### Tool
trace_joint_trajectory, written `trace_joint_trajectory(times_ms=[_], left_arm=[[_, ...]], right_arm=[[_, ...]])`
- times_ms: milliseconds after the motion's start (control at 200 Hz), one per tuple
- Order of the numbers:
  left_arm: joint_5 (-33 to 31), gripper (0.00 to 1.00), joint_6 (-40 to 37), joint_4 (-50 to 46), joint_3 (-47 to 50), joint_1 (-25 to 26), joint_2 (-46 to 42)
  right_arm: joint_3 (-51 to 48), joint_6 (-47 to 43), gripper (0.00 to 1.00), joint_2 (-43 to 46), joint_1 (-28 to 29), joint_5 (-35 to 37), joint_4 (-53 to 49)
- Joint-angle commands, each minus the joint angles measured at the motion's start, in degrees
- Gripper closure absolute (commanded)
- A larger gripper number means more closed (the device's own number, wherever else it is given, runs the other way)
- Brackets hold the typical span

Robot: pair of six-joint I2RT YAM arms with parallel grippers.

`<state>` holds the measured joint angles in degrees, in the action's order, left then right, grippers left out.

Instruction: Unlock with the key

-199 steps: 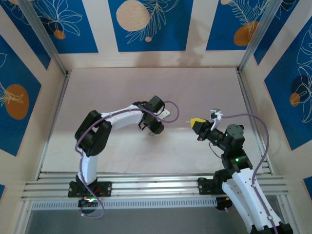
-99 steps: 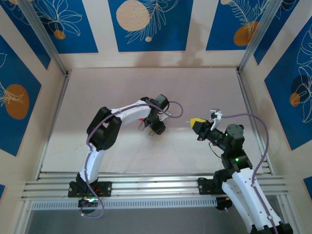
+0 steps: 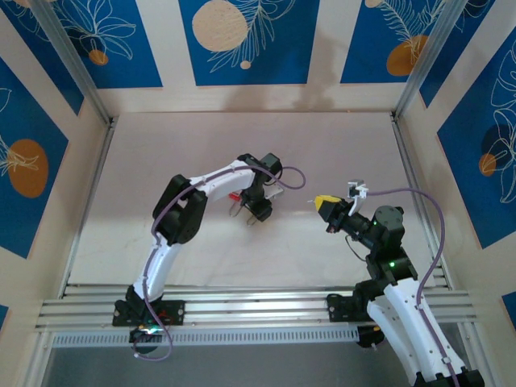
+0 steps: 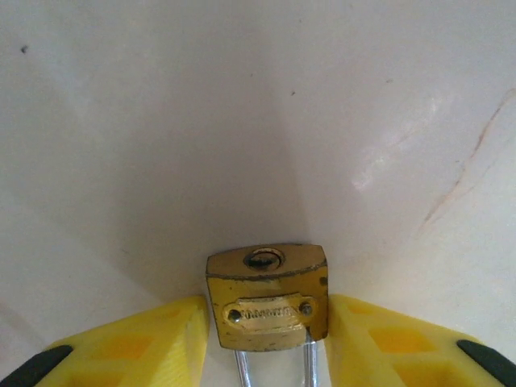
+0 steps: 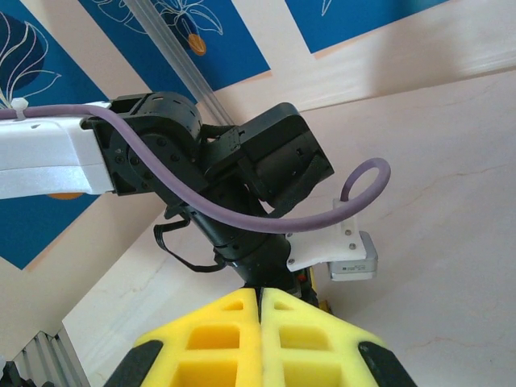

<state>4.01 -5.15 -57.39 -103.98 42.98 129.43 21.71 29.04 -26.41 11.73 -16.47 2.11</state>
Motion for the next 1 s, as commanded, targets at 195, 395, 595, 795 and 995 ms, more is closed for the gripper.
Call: trace_joint_trajectory(times_ms=[195,395,595,795,995], left_arm=[[-0.9,0.66,-1.2,-1.2,0.4,-1.1,2.7],[-0.2,0.68,-1.2,5.0,6.0,-1.1,-3.2],[1.7,0.69,-1.3,8.6,9.5,-1.3,-7.6],[3.1,0.7,-1.3,11.3,11.9,-1.3,-10.3],[4.5,0.73,-1.0,14.1,13.9,-1.2,-13.1]], right_arm=[[-0.7,0.5,1.0,1.0,-0.3,0.1,0.2],[-0.8,0.6,1.0,1.1,-0.2,0.3,-0.2],[-0.3,0.7,1.0,1.4,-0.2,0.6,-1.2],[0.5,0.9,1.0,1.5,-0.4,1.0,-1.4],[0.6,0.9,1.0,1.2,-0.5,1.1,-1.6]])
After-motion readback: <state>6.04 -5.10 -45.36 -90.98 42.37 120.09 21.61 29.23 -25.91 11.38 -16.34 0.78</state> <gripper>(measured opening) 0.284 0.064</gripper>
